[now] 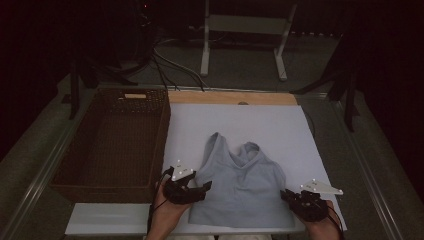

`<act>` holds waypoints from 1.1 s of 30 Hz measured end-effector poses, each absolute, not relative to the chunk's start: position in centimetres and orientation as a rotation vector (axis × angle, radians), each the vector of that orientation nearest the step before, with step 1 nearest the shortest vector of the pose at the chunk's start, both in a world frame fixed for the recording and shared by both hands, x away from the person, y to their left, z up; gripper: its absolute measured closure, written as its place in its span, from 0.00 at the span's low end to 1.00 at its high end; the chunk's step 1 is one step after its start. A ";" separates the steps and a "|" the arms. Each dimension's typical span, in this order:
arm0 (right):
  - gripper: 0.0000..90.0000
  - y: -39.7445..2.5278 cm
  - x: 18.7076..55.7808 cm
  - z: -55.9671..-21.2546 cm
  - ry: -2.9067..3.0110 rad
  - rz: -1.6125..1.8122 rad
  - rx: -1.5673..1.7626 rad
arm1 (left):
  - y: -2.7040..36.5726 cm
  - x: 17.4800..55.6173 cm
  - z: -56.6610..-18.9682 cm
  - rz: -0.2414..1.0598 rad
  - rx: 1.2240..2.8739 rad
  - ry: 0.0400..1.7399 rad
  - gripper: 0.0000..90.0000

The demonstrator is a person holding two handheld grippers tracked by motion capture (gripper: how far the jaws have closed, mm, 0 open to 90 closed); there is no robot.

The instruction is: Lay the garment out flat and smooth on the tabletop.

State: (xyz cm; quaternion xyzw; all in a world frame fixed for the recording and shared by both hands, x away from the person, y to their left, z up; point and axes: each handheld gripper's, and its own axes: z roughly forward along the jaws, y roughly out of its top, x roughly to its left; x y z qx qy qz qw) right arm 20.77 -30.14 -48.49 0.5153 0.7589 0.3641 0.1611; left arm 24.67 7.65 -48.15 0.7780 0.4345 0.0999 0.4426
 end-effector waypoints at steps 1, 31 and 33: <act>0.91 -30.1 20.8 -48.5 2.167 1.040 1.471 | 7.7 24.5 -48.2 0.241 1.931 1.081 0.37; 0.60 -30.1 21.0 -47.5 2.120 1.076 1.459 | 8.4 23.6 -49.1 0.158 2.034 1.124 0.95; 0.53 -30.1 21.4 -47.1 2.105 1.082 1.463 | 8.6 23.5 -49.1 0.158 2.036 1.125 0.95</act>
